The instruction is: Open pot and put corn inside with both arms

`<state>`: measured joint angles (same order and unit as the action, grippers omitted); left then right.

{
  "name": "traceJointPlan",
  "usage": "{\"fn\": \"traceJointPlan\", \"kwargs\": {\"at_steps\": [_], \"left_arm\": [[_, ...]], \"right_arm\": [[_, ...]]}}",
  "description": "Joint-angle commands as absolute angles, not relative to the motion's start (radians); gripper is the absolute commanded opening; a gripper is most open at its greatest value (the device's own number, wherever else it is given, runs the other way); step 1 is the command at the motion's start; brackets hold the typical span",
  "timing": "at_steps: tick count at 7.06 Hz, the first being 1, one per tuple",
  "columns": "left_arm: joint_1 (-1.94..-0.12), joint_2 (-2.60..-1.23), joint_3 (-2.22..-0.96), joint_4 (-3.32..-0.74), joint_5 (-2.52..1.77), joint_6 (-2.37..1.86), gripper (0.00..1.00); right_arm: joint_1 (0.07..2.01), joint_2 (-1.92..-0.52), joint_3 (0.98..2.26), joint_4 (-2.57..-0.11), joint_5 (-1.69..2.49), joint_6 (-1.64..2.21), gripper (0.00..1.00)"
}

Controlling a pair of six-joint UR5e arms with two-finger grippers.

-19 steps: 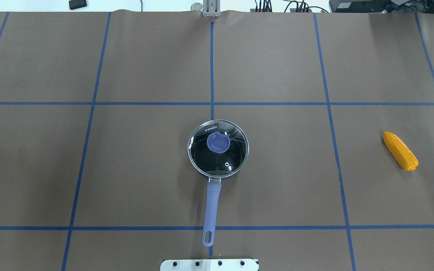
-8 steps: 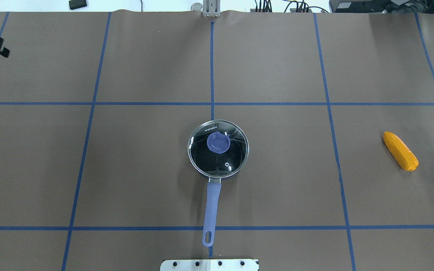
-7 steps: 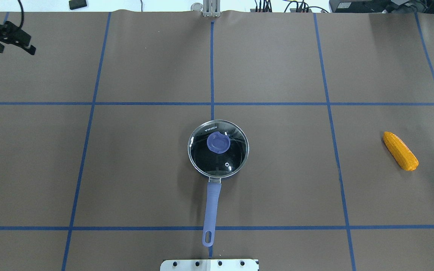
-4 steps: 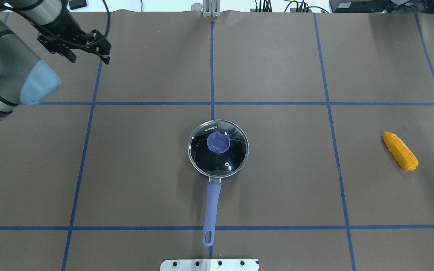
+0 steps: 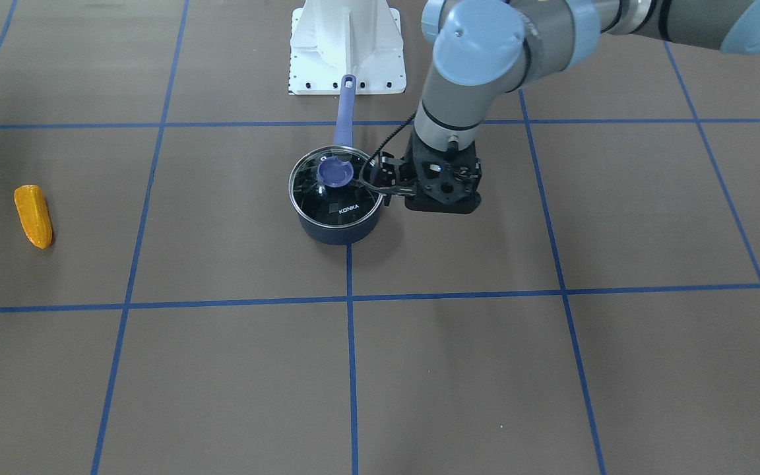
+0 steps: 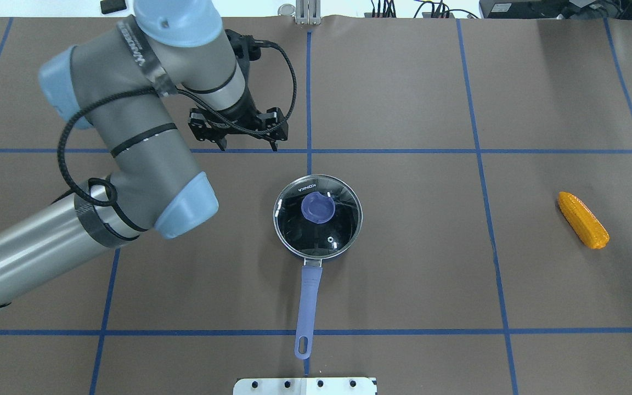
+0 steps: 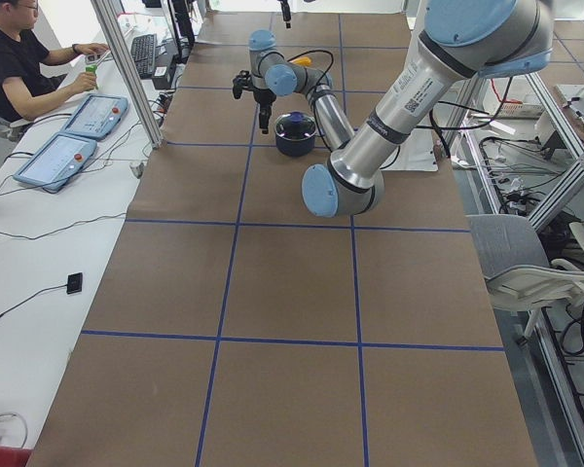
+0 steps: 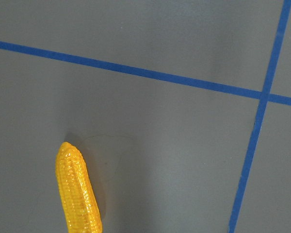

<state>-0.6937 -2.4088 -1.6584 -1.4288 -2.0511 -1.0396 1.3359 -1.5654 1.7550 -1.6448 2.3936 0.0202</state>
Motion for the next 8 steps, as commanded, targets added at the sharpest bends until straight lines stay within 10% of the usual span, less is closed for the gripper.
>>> {"fn": "traceJointPlan", "kwargs": {"at_steps": [1, 8], "left_arm": [[-0.618, -2.479, -1.617, -1.430, -2.019, -1.077, 1.00], [-0.519, -2.533, -1.522, -1.471, -1.965, -1.074, 1.00]], "right_arm": [[1.312, -1.563, 1.795, -1.641, 2.396, 0.025, 1.00], [1.195, -1.537, 1.758, -1.411, 2.326, 0.187, 1.00]]}}
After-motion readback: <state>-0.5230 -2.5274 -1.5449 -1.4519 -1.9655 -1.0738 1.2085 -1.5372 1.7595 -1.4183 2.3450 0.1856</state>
